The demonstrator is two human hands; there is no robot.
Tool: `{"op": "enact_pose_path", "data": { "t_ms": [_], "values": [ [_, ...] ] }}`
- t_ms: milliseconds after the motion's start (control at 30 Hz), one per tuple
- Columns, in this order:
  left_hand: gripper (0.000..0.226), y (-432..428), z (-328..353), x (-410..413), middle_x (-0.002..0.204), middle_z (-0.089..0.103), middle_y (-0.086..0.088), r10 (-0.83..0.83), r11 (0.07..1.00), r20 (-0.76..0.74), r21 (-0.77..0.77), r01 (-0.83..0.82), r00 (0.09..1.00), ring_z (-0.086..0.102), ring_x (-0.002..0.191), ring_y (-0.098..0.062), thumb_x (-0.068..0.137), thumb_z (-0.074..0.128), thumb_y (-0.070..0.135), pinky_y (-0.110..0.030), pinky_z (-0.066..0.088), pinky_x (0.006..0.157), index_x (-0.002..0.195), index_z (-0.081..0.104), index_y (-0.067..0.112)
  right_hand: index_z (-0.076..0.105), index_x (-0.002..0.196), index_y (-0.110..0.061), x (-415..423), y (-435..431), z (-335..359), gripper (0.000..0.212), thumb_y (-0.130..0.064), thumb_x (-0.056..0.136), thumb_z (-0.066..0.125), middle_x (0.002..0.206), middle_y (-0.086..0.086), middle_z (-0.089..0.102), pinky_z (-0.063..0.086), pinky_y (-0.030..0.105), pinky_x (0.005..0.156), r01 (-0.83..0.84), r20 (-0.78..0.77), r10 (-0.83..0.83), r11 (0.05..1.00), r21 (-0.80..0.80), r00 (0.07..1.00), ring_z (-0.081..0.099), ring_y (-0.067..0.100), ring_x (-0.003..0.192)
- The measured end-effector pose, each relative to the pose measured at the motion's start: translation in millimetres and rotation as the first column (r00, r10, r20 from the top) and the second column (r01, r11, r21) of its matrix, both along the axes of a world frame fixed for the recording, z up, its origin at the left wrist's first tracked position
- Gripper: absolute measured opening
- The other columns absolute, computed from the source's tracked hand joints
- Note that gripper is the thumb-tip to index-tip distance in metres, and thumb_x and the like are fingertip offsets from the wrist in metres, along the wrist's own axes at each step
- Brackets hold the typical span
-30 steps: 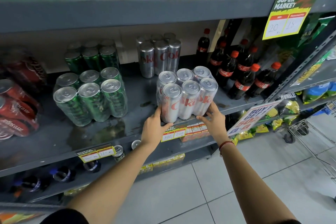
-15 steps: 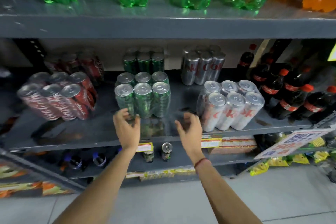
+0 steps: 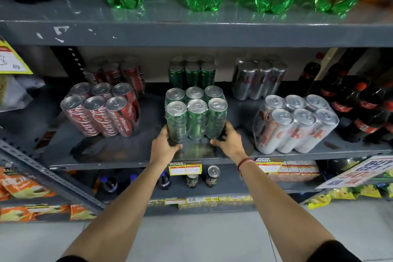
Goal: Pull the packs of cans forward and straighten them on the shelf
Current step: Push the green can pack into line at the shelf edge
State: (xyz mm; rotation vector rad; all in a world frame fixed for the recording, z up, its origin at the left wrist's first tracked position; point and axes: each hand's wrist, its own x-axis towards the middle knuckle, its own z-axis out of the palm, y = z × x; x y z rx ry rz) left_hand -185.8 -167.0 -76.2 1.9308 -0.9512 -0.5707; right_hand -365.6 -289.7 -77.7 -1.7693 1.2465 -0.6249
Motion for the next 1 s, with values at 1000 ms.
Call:
{"op": "enact_pose_path", "data": {
  "t_ms": [1000],
  "values": [
    [0.073, 48.2, -6.7, -19.7, 0.121, 0.066, -0.013, -0.027, 0.994, 0.086, -0.101, 0.036, 0.996, 0.063, 0.111, -0.019, 0.072, 0.078, 0.008, -0.021, 0.045, 0.093, 0.136, 0.044, 0.008, 0.05, 0.127, -0.021, -28.0, 61.7, -9.1, 0.066, -0.008, 0.07, 0.081, 0.108, 0.015, 0.067, 0.054, 0.035, 0.094, 0.117, 0.037, -0.114, 0.988, -0.097, 0.993, 0.064, 0.015, 0.086]
  ]
}}
